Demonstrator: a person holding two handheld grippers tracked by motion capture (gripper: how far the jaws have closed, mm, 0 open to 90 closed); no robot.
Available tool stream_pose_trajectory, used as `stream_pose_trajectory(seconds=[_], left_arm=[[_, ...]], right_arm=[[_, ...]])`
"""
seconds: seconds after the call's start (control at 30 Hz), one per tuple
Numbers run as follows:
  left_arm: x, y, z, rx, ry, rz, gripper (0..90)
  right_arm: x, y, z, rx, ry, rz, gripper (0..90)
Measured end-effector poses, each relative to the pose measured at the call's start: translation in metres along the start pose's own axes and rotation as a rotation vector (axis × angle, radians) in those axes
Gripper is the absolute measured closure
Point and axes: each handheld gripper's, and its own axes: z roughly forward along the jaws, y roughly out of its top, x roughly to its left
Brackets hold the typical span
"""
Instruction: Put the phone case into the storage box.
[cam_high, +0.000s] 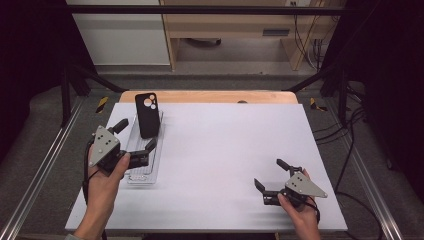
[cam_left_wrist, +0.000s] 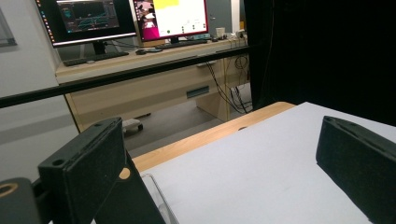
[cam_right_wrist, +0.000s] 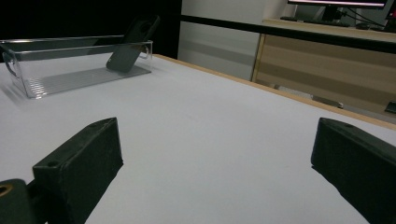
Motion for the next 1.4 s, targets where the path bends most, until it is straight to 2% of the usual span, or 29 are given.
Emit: stream_pose_trajectory(seconds=[0.2,0.23,0.53,0.77,1.13,1.4], left_arm=[[-0.003,-0.005,-0.006,-0.002,-0.002,0.006,1.2],[-0.003,-0.006,-0.007,0.003,-0.003,-0.007,1.1],[-0.001,-0.018,-0.016,0.008,0.006,-0.014,1.0],[0.0,-0.028,-0.02,0.005,0.012,-0.035,1.0],[0.005,-0.043,-0.03,0.029,0.027,-0.039,1.0],[0.009,-0.05,-0.037,0.026,0.041,-0.053,1.0]], right_arm=[[0.0,0.0,0.0,0.001,-0.001,-0.001,2.3],[0.0,0.0,0.0,0.001,-0.001,-0.001,2.2],[0.0,0.0,0.0,0.002,0.001,-0.002,2.3],[0.001,0.0,0.0,0.004,-0.001,-0.004,2.3],[0.001,0.0,0.001,0.008,0.0,-0.006,2.3],[0.001,0.0,0.001,0.008,0.002,-0.007,2.4]])
